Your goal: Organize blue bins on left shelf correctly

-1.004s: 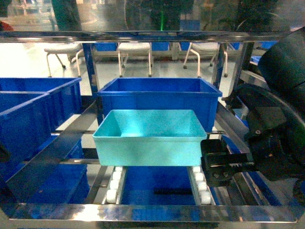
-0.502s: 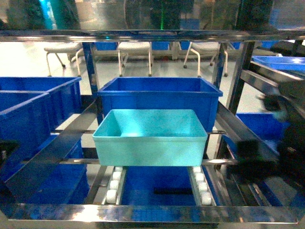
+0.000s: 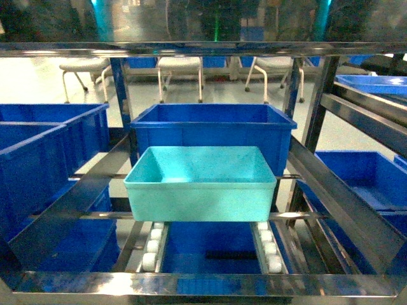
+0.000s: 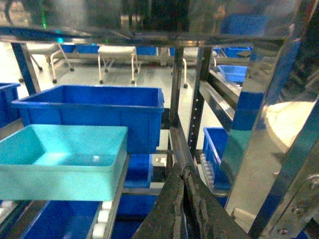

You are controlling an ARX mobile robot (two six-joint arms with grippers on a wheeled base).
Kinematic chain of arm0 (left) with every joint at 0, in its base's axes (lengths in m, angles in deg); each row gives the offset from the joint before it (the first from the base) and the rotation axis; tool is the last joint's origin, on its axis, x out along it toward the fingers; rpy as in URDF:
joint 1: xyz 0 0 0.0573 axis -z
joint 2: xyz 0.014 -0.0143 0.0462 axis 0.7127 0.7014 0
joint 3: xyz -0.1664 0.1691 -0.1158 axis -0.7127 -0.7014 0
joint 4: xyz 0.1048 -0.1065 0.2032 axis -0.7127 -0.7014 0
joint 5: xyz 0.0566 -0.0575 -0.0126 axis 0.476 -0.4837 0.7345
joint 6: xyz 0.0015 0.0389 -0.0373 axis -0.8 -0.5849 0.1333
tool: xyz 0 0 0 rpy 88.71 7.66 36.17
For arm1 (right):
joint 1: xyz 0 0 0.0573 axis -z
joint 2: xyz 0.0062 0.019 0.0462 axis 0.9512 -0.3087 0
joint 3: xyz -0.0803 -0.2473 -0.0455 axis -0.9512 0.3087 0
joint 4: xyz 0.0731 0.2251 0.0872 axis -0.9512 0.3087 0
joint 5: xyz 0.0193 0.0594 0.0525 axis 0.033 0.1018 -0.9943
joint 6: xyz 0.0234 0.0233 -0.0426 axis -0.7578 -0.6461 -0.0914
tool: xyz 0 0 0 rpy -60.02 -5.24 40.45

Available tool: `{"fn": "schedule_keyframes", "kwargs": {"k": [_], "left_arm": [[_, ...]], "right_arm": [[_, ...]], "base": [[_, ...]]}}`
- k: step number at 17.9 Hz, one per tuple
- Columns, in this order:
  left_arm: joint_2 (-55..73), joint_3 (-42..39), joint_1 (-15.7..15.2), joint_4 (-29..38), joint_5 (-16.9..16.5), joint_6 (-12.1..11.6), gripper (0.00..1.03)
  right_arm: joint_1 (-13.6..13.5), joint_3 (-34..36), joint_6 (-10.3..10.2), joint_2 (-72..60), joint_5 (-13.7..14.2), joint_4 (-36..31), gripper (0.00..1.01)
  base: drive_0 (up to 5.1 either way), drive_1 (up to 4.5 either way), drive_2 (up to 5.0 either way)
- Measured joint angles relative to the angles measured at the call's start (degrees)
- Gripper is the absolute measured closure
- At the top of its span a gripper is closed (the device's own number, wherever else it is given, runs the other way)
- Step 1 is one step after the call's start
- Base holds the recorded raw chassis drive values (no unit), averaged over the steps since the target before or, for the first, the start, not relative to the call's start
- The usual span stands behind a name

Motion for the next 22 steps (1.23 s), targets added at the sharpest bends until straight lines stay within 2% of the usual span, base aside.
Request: {"fn": "schedule_keyframes", "kwargs": {"k": [1, 6, 7, 8, 11, 15, 22], "left_arm": [[-2.54, -0.98, 0.83, -1.62, -0.07, -0.02, 1.01], [-16.15, -4.42, 0.59, -12.41, 0.59, 0.0, 1.01], [-18.8, -4.94, 0.59, -14.75, 0.57, 0.0, 1.01], [-21.18, -5.4, 0.59, -16.79, 0.59, 0.0, 1.01], [-28.15, -5.62, 0.61, -22.73, 0.59, 0.0, 1.01], [-32.3, -5.64, 0.61, -26.64, 0.59, 0.0, 1.01], [-46.47, -5.66, 0.61, -40.11, 0.57, 0.0, 1.01]], "right_arm": [[0.7, 0.66, 0.0, 4.02, -0.79, 2.36, 0.99], [4.11, 5.33, 0.0, 19.34, -4.35, 12.96, 0.99], [7.5, 5.77, 0.04, 22.43, -7.82, 15.13, 0.99], [9.01, 6.19, 0.0, 24.98, -7.82, 17.35, 0.99], [8.72, 7.26, 0.02, 32.46, -8.48, 23.98, 0.99], [8.72, 7.28, 0.02, 36.7, -8.48, 27.43, 0.99], [8.72, 7.34, 0.02, 52.35, -8.48, 42.12, 0.99]], "base": [[0.0, 0.0, 0.0], [0.0, 0.0, 0.0], [0.0, 0.0, 0.0], [0.0, 0.0, 0.0], [0.0, 0.0, 0.0], [0.0, 0.0, 0.0], [0.0, 0.0, 0.0]]}}
